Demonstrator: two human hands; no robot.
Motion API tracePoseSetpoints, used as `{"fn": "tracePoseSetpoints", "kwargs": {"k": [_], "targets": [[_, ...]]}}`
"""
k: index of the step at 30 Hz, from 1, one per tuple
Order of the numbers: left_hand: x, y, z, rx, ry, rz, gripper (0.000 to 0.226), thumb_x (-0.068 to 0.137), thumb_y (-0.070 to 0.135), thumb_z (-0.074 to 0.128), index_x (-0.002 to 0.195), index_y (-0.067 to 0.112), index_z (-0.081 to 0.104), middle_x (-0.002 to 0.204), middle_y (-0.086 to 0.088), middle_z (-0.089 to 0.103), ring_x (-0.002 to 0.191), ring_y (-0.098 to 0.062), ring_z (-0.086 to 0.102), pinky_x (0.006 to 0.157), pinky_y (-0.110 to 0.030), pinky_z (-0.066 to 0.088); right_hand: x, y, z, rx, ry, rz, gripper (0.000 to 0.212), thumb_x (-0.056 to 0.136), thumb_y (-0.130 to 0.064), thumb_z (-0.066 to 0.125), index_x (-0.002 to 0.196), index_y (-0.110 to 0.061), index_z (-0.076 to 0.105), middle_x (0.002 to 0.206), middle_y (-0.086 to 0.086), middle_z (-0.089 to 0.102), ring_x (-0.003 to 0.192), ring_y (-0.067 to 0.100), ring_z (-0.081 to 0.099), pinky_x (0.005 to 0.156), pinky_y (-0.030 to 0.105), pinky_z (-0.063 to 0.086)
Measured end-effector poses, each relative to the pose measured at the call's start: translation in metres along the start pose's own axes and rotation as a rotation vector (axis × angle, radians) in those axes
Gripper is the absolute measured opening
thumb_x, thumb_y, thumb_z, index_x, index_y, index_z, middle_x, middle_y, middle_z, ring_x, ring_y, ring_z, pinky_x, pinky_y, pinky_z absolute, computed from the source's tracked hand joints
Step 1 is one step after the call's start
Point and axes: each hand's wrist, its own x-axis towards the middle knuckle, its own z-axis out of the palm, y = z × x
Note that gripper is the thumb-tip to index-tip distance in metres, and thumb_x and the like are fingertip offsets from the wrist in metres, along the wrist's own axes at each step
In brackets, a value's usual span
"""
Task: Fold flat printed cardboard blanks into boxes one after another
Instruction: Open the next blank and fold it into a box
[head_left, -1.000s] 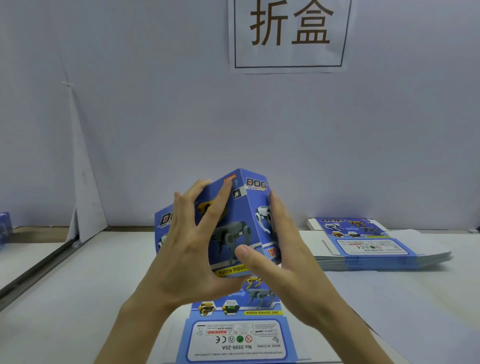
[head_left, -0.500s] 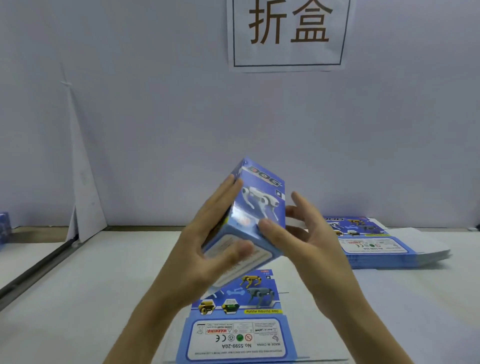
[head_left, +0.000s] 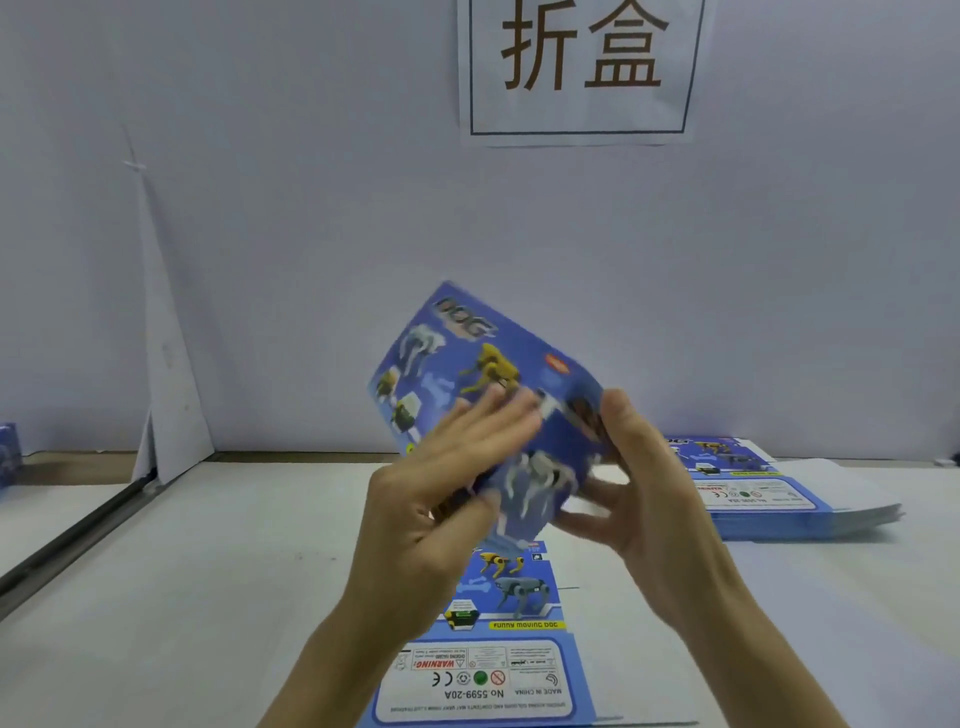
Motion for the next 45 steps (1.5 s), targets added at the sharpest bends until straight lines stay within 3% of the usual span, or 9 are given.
{"fn": "tracePoseSetpoints", "kwargs": {"k": [5,10,13,18,22,25,34,41,45], "targets": [[-0.003,-0.013,-0.007,-0.140,-0.056,-0.184,0.037,0.071,-0.002,0.048,0.083,0.019,0.077,0.114,0.009,0.070,0.122,-0.006,0.055,0.107,-0.026,0.040,0.022,0.020,-0.008,-0.112,0.044,0.119,0.050,0.078,-0.046,0.072,0.110,-0.008,0.061,0.101,0.014,0.070,0.086,0.029,0.067,0.074,0.024,0.055],[0.006,-0.029,-0.023,0.048,0.513,-0.530,0.079,0.070,0.046,0.067,0.141,0.037,0.033,0.146,0.015,0.032,0.135,0.001,0.029,0.108,-0.023,0.028,0.021,0.039,-0.019,0.226,-0.150,0.015,0.017,0.060,-0.038,0.068,0.070,-0.024,0.070,0.086,0.005,0.071,0.081,0.025,0.069,0.091,0.047,0.054],[0.008,-0.041,-0.039,-0.398,0.332,-0.761,0.120,0.048,0.057,0.075,0.149,0.038,0.013,0.144,0.003,0.046,0.127,-0.015,0.049,0.110,-0.042,0.033,0.026,0.045,-0.032,0.160,-0.335,0.070,0.021,0.059,-0.033,0.065,0.076,-0.026,0.073,0.089,0.002,0.069,0.088,0.021,0.067,0.099,0.047,0.049],[-0.003,-0.060,-0.047,-0.194,-0.127,-0.744,0.086,0.052,0.025,0.086,0.129,0.033,0.049,0.116,0.003,0.064,0.107,-0.014,0.064,0.085,-0.030,0.054,0.036,0.042,-0.045,-0.126,-0.265,0.022,0.040,0.065,-0.020,0.053,0.099,-0.030,0.070,0.102,-0.011,0.072,0.100,0.008,0.064,0.083,0.023,0.050],[-0.020,-0.073,-0.032,-0.191,-0.399,-0.849,0.079,0.059,0.018,0.086,0.124,0.038,0.045,0.121,0.005,0.060,0.104,-0.005,0.063,0.083,-0.029,0.056,0.034,0.039,-0.052,0.039,-0.165,0.019,0.046,0.083,-0.056,0.051,0.111,-0.025,0.070,0.104,0.001,0.072,0.088,0.013,0.068,0.068,0.022,0.052],[-0.024,-0.074,-0.019,-0.156,-0.399,-0.869,0.085,0.044,0.049,0.086,0.117,0.042,0.043,0.106,0.023,0.067,0.099,0.001,0.064,0.076,-0.020,0.055,0.031,0.045,-0.048,-0.119,-0.182,0.074,0.040,0.086,-0.057,0.049,0.104,-0.029,0.071,0.104,0.002,0.074,0.093,0.016,0.071,0.071,0.022,0.054],[-0.026,-0.078,-0.017,-0.159,-0.394,-0.839,0.070,0.054,0.039,0.080,0.113,0.040,0.043,0.093,0.038,0.064,0.091,0.012,0.062,0.062,-0.009,0.050,0.035,0.066,-0.058,0.225,-0.114,0.131,0.061,0.072,-0.043,0.064,0.125,-0.013,0.056,0.111,0.009,0.071,0.098,0.024,0.068,0.080,0.032,0.053],[-0.029,-0.083,-0.018,-0.135,-0.380,-0.777,0.072,0.055,0.044,0.082,0.115,0.043,0.042,0.096,0.042,0.061,0.094,0.014,0.060,0.064,-0.008,0.050,0.028,0.084,-0.046,-0.120,-0.146,0.209,0.117,0.039,-0.090,0.060,0.139,-0.036,0.032,0.142,-0.001,0.050,0.126,0.020,0.052,0.106,0.044,0.043],[-0.025,-0.086,-0.026,-0.044,-0.268,-0.696,0.107,0.049,0.052,0.090,0.135,0.055,0.027,0.121,0.036,0.055,0.113,0.003,0.055,0.092,-0.024,0.050,0.036,0.067,-0.062,-0.271,0.021,-0.153,0.062,0.080,-0.043,0.067,0.132,-0.051,0.033,0.144,-0.011,0.045,0.129,0.001,0.046,0.099,0.022,0.044]]}}
